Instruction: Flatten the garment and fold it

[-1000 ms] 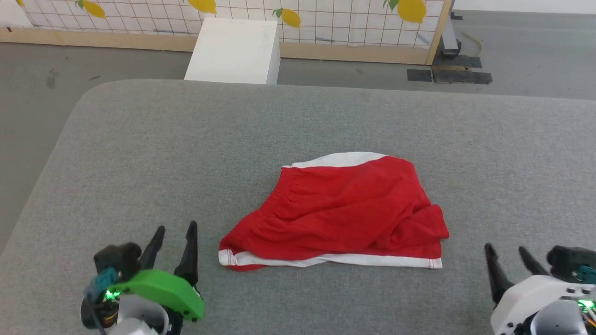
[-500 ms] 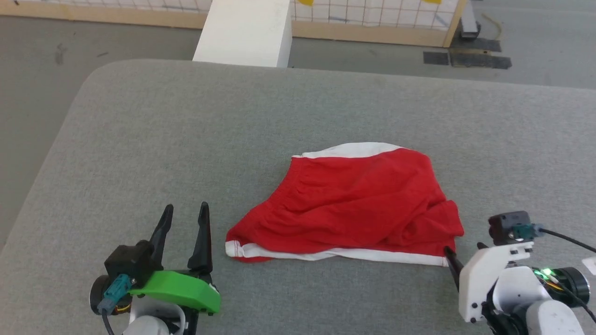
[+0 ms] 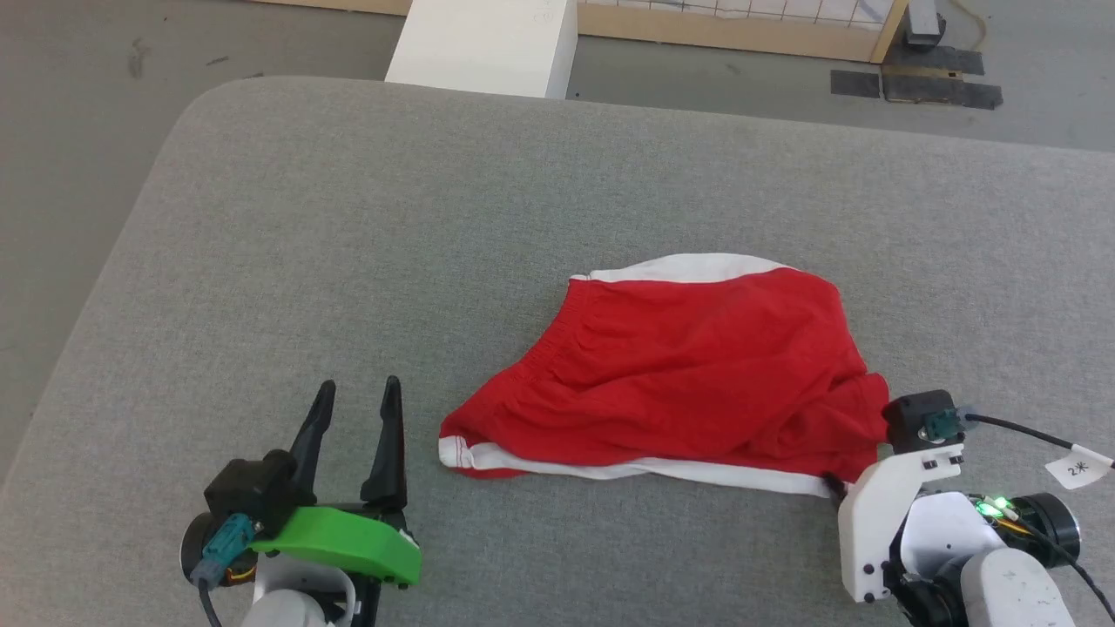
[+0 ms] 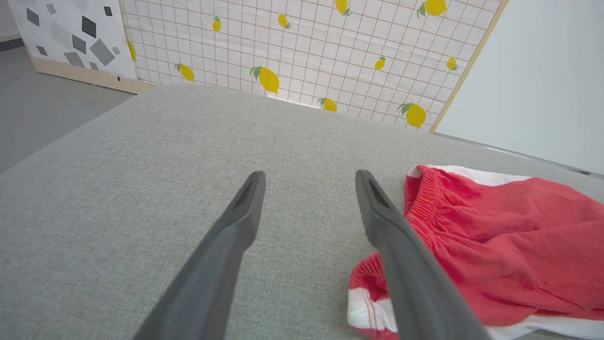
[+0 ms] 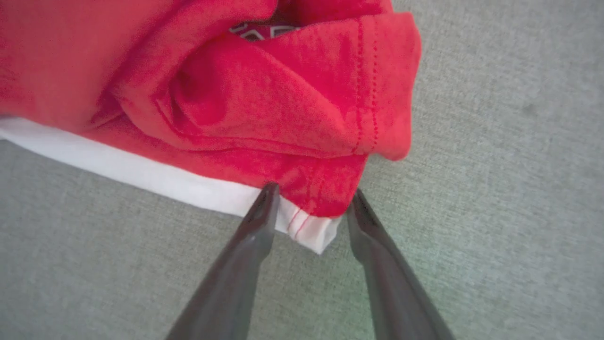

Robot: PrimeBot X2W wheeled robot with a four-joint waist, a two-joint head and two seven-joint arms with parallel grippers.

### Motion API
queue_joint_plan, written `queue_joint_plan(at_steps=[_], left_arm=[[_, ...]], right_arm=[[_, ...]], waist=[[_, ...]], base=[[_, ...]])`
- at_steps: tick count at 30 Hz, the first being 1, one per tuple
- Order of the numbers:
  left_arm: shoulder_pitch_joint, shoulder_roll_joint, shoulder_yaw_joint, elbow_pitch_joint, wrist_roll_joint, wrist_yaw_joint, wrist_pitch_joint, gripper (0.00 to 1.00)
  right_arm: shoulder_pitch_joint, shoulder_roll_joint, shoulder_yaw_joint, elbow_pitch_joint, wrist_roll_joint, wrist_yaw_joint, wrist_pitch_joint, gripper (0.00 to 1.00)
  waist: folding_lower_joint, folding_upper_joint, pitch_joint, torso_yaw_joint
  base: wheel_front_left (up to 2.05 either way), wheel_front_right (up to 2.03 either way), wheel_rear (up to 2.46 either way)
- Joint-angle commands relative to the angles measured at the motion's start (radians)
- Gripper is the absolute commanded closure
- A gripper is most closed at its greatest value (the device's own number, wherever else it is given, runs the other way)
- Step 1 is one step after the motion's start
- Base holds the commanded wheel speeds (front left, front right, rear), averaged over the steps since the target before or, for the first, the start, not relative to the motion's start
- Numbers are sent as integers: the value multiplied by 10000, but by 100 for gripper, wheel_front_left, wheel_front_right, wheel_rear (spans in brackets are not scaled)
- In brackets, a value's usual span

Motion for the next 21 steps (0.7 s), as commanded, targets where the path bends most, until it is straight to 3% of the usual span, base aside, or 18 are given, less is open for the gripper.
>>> queue_joint_plan(at_steps=[1, 6, 9, 17, 21], left_arm=[[157, -88, 92, 37, 152, -85, -46, 0], [227, -269, 207, 427, 30, -249, 22, 0], [118, -353, 207, 580, -349, -241, 708, 0], [-119, -352, -131, -82, -1426, 1065, 6020, 0], [-349, -197, -288, -540, -1576, 1519, 7658, 0]], right_arm=[[27, 7, 19, 176, 28, -13, 187, 100], [23, 7, -75, -41, 277, -13, 193, 100], [68, 7, -210, -315, 430, -13, 138, 100], [386, 7, -326, -1111, 466, -13, 325, 100], [502, 7, -365, -1325, 487, -13, 395, 100]], waist=[[0, 0, -11, -13], [0, 0, -144, -128], [0, 0, -274, -185], [0, 0, -508, -283], [0, 0, -462, -323]], base=[[0, 0, 0], [0, 0, 0], [0, 0, 0], [0, 0, 0], [0, 0, 0]])
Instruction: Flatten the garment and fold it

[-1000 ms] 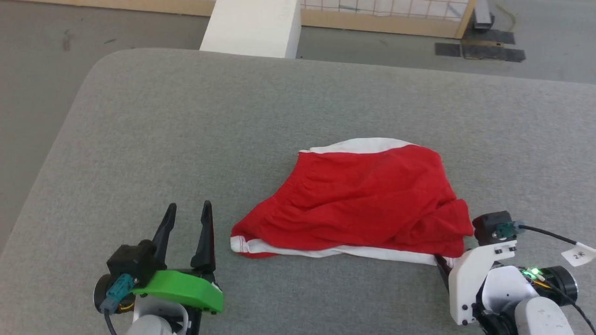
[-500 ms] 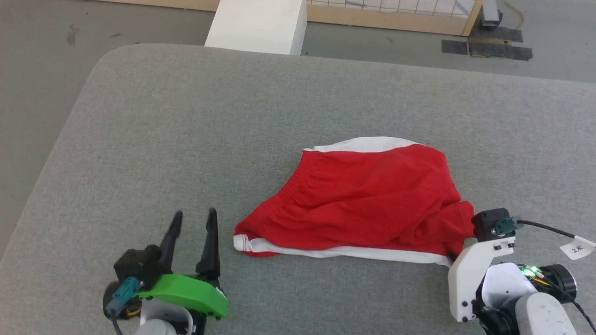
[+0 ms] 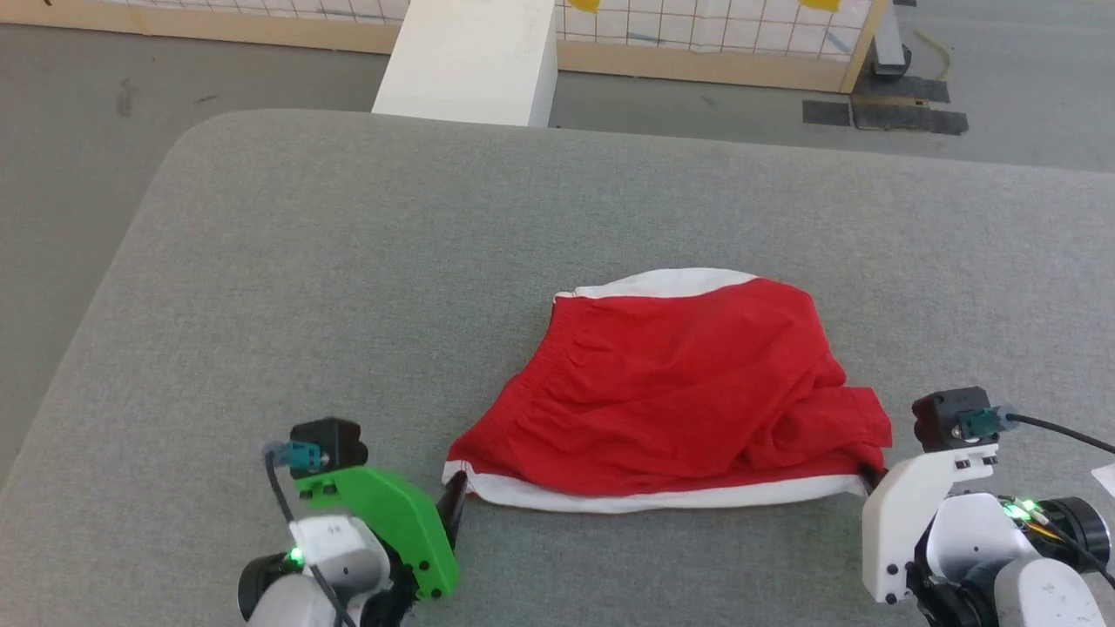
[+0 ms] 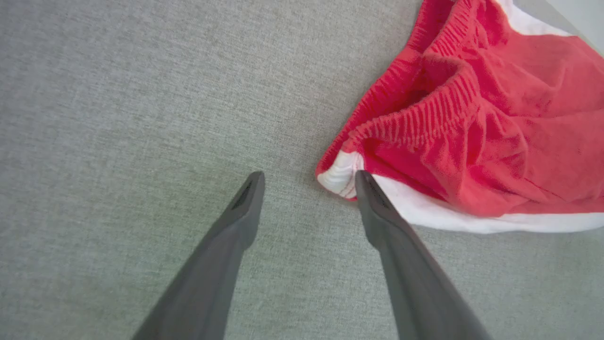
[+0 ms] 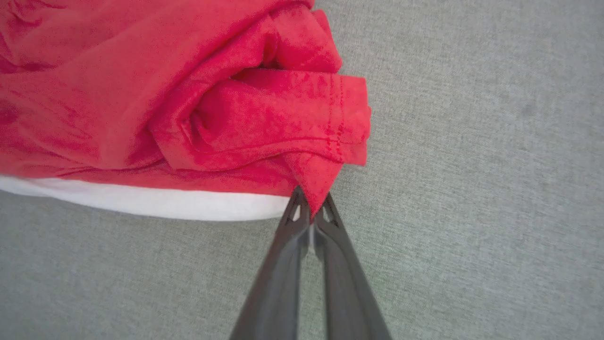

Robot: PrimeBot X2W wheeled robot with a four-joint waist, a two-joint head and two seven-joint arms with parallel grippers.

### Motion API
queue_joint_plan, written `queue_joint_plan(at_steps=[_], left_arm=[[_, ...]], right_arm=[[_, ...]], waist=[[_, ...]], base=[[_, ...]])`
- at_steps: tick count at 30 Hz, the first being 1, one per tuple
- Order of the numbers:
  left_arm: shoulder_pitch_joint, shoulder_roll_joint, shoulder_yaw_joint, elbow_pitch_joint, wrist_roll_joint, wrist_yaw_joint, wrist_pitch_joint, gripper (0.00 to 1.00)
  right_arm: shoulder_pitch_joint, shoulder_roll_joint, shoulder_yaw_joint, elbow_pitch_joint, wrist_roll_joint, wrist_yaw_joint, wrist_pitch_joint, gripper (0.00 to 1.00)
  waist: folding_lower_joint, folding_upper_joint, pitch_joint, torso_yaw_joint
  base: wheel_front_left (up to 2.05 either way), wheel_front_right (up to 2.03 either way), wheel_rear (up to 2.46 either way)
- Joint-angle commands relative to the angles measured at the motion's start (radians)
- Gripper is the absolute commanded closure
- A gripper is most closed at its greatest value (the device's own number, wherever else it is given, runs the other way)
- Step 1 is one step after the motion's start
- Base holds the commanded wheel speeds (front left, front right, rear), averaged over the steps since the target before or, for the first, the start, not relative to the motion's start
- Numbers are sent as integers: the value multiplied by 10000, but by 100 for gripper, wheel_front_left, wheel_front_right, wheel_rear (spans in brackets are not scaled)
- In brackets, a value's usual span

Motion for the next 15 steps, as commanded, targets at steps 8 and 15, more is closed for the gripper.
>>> queue_joint_plan(at_steps=[8, 15], left_arm=[[-805, 25, -121, 217, -288, 359, 1168, 0], [-888, -47, -276, 944, -387, 413, 1458, 0]], right_arm=[[165, -3, 81, -210, 89, -13, 107, 100], [95, -3, 126, -244, 121, -13, 122, 100]], waist=[[0, 0, 153, -195], [0, 0, 288, -339]], base=[[0, 0, 0], [0, 0, 0]])
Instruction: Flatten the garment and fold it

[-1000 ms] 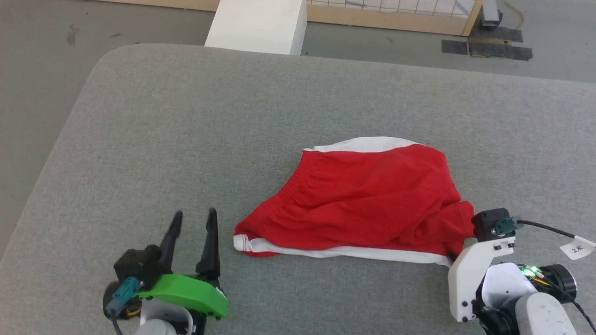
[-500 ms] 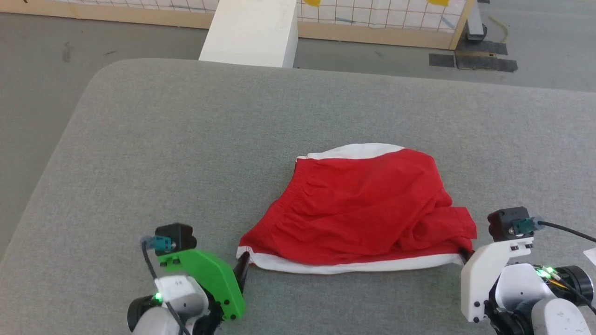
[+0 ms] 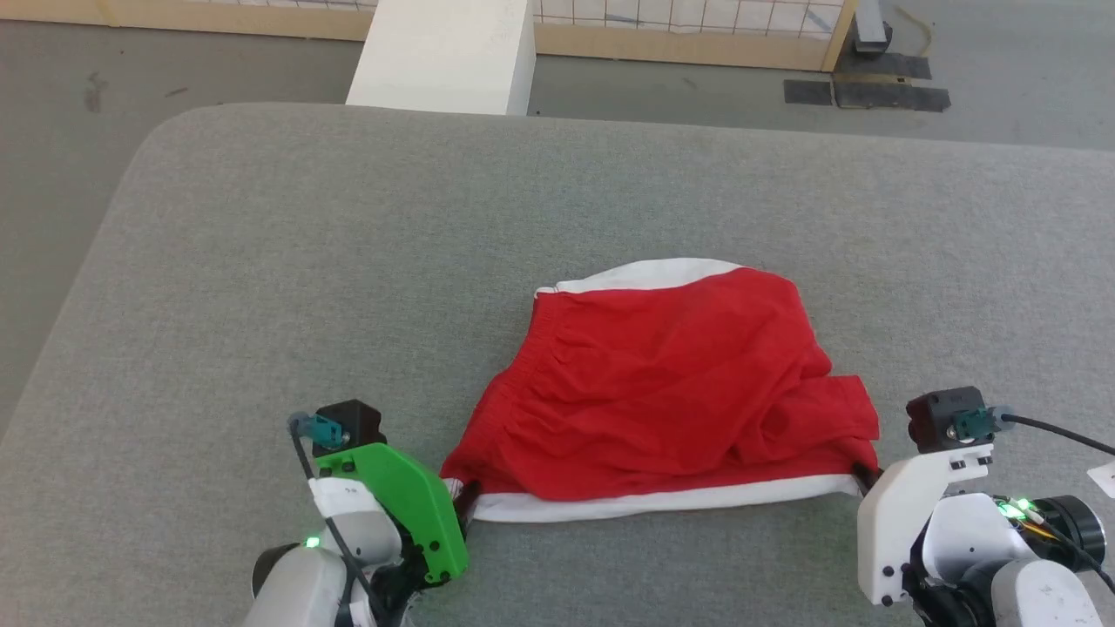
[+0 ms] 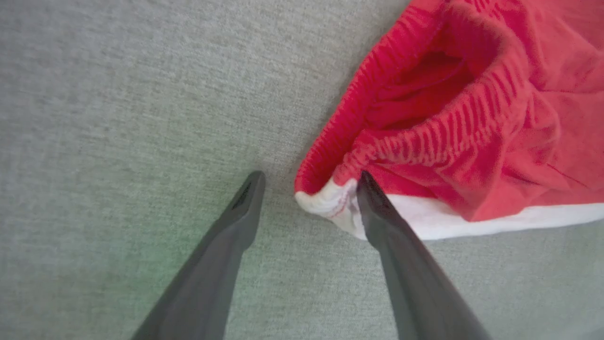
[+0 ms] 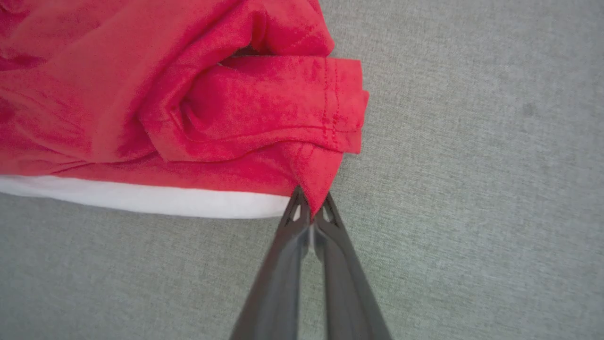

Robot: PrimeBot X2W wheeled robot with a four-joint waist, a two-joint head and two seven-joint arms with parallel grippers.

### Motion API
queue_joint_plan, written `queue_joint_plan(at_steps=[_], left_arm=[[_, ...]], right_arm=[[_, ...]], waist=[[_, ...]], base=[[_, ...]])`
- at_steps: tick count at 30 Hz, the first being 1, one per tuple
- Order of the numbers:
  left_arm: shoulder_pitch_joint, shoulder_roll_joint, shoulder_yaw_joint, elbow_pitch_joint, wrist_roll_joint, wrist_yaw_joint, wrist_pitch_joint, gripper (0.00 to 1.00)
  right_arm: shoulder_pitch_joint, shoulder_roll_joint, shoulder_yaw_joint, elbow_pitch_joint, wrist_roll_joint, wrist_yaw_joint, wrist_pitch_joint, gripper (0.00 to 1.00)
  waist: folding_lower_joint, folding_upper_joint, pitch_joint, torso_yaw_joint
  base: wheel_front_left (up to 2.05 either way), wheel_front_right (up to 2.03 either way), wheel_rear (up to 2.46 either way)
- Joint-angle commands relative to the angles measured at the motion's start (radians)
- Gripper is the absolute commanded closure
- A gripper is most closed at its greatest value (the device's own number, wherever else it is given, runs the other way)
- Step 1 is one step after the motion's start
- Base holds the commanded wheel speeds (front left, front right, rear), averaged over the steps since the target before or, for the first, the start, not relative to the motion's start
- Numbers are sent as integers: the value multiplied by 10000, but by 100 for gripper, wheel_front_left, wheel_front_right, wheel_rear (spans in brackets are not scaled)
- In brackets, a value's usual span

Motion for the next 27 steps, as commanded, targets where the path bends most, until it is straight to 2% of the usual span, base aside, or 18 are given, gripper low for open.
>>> queue_joint_plan(at_steps=[1, 3, 7, 15, 20, 27], left_arm=[[-86, -37, -60, 191, -96, 36, 112, 53], [-43, -67, -116, 328, -195, -42, 185, 100], [54, -135, -116, 346, -444, -221, 141, 100], [-125, -341, 367, -327, -1191, -638, -635, 100], [-723, -386, 773, -1144, -1985, -1043, -673, 100], [-2409, -182, 1208, -1952, -2348, -1281, -533, 100]], right_arm=[[21, -3, 3, -61, 68, -13, 29, 100], [0, -3, 1, -63, 72, -13, 14, 100], [2, -3, -34, -52, 80, -13, -27, 100], [-176, -4, -71, -132, 476, -13, -230, 100], [-703, -39, -301, -507, 2146, -13, 103, 100], [-2102, -295, -949, -1408, 4212, -13, 904, 100]], waist=[[0, -1, 42, -29], [0, -1, 59, -44], [0, -1, 31, -28], [0, -1, -238, -27], [0, -1, -642, -157], [0, -1, -1110, -327]], base=[[0, 0, 0], [0, 0, 0], [0, 0, 0], [0, 0, 0], [0, 0, 0], [0, 0, 0]])
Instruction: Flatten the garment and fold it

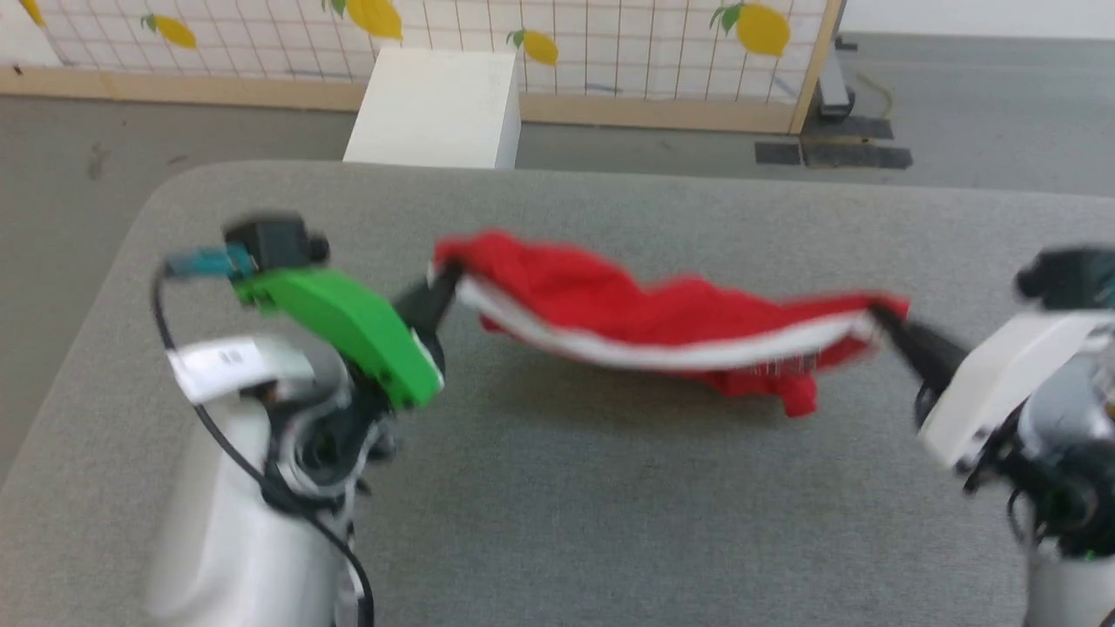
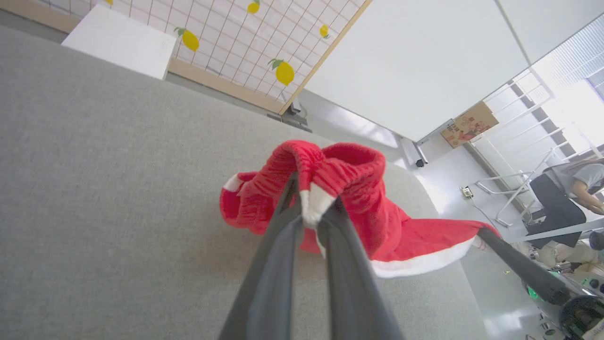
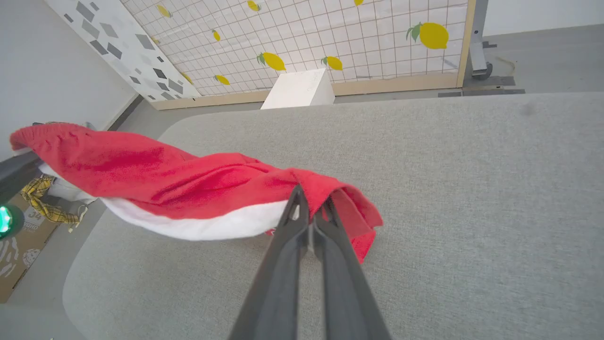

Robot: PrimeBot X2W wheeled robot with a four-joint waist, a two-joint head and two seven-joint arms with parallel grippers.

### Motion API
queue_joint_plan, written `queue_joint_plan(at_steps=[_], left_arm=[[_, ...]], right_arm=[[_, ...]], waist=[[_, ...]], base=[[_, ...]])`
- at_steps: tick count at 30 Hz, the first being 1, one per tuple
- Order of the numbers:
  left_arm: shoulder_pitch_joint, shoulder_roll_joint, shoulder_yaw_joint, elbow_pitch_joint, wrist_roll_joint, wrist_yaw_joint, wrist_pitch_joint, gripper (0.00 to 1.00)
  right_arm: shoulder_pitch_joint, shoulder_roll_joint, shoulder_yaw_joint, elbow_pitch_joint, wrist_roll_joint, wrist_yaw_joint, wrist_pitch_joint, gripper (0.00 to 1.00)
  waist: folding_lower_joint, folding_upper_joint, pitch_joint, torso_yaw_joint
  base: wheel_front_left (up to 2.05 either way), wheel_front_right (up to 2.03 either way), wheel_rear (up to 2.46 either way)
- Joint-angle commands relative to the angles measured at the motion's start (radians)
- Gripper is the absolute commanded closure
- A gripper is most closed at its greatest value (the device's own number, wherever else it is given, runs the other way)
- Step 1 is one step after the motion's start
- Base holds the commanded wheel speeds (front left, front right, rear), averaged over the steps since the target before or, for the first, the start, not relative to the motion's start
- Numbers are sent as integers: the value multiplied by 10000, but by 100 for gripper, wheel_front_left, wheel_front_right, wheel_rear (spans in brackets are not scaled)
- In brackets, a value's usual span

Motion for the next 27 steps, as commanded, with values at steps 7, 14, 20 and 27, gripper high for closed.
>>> queue_joint_plan(at_steps=[7, 14, 20, 27], left_arm=[[-2070, 262, 274, -292, -49, -24, 139, 100], [-3660, 454, 442, 445, 124, 256, 315, 100], [-5049, 687, 534, 1637, 437, 697, 509, 100], [-6962, 938, 428, 3042, 1144, 944, 60, 100]], right_arm=[[-1891, -249, -478, -715, 1106, -13, 764, 100], [-3445, -175, -921, -564, 1413, -13, 1131, 100], [-4983, -29, -1247, 171, 1163, -13, 1322, 100], [-7391, 60, -1279, 1507, 509, -13, 944, 100]], waist=[[0, 0, -447, -249], [0, 0, -403, -380], [0, 0, 354, -583], [0, 0, 2008, -1015]], base=[[0, 0, 0], [0, 0, 0], [0, 0, 0], [0, 0, 0]])
